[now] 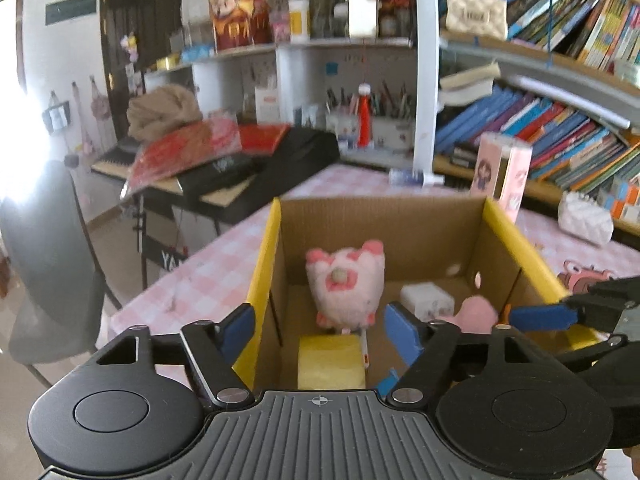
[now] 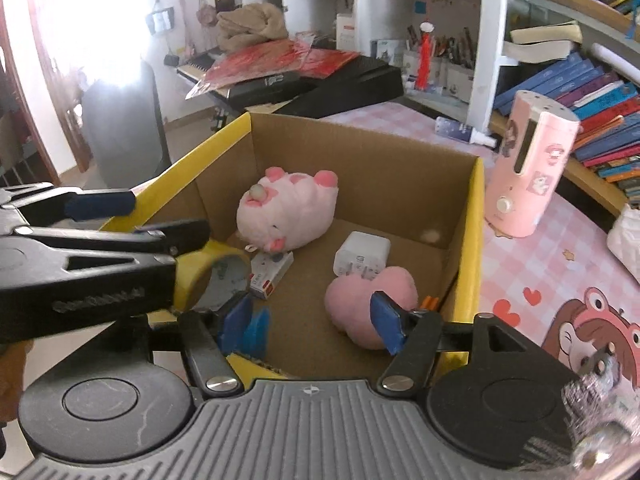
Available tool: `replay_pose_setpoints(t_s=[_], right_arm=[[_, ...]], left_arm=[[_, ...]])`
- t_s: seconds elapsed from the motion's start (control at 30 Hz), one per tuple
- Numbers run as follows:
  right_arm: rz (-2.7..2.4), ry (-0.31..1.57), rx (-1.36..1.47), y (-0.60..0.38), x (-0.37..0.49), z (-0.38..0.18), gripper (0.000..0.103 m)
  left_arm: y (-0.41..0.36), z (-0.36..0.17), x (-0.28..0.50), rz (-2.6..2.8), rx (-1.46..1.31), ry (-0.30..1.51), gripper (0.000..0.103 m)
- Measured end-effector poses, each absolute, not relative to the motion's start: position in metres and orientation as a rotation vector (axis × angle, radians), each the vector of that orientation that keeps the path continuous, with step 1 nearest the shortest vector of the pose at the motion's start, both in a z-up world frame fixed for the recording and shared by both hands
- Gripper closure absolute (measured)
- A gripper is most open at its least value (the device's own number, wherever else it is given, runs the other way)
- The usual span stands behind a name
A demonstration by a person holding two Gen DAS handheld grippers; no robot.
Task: Organize objects
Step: 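Open the left tool over the yellow box while the right tool releases the blue pouch, then lift both tools out of the box and move toward the cartoon mat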
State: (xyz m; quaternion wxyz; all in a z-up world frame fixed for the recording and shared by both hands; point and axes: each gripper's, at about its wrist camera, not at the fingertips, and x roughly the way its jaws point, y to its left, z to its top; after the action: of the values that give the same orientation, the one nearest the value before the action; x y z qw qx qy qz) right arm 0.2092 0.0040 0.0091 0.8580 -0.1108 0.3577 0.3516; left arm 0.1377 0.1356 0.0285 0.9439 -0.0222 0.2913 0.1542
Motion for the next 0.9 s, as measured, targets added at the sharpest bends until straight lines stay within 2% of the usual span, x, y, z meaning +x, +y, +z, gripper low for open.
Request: replay_pose_setpoints(t_s=[0.37,0.77,0.9], right_arm=[[0.611,0.685,-0.143,-0.022,0.181,0.028,0.039],[0.429,0.653,-0.077,-0.043,0.126,0.028,0.039],[0.389,0.658,-0.077,-0.045,0.105,0.024,0.034]], left_arm=[[0.138,0.046,0.101,0.345,-0.108,0.488,0.017],[0.135,0.028,0.052,0.323,-0.122,0.542,0.011],[0.134,0.024,0.037,0.301,-0.122,0.567,0.009]])
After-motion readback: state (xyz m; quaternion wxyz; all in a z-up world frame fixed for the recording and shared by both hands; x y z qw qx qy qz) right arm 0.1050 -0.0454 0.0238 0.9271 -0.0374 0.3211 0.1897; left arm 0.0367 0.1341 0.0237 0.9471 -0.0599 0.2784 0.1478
